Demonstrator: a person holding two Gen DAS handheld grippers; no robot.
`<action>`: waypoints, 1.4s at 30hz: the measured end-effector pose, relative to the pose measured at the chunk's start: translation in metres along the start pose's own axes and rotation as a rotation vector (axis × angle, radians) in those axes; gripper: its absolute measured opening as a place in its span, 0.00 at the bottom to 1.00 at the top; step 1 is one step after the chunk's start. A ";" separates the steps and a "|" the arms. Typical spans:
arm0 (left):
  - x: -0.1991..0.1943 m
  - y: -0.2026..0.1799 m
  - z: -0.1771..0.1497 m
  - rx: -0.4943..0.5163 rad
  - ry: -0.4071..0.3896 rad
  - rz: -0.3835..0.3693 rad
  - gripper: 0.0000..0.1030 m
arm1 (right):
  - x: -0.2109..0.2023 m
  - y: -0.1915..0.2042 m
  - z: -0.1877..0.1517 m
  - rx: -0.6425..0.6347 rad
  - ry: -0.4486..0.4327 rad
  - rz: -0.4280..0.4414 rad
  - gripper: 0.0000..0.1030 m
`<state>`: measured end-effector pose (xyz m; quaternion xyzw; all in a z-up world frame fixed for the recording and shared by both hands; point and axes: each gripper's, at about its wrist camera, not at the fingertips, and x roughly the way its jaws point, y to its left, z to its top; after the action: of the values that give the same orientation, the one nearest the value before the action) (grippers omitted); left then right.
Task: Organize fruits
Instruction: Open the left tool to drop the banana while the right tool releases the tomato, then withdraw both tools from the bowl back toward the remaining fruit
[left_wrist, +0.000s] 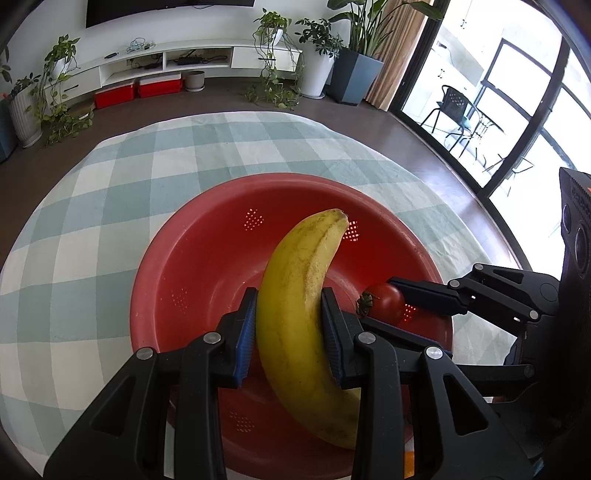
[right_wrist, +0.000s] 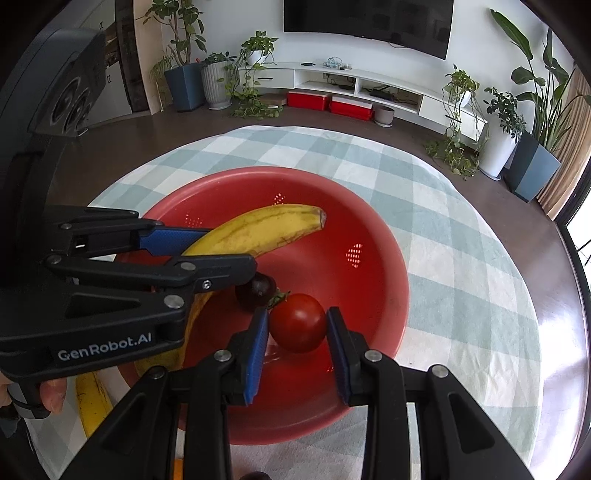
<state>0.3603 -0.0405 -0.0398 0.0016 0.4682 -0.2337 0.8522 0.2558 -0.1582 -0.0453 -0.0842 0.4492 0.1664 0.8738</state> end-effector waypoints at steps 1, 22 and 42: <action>0.001 0.000 0.000 0.000 0.001 0.005 0.30 | 0.000 0.000 0.001 0.000 0.001 0.001 0.34; -0.081 -0.018 -0.025 0.004 -0.132 -0.008 0.88 | -0.056 -0.003 -0.013 0.047 -0.129 0.002 0.68; -0.149 -0.055 -0.233 -0.110 -0.102 -0.092 0.97 | -0.136 0.019 -0.192 0.372 -0.229 0.161 0.80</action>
<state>0.0851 0.0208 -0.0394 -0.0789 0.4359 -0.2462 0.8620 0.0300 -0.2265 -0.0468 0.1341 0.3753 0.1584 0.9034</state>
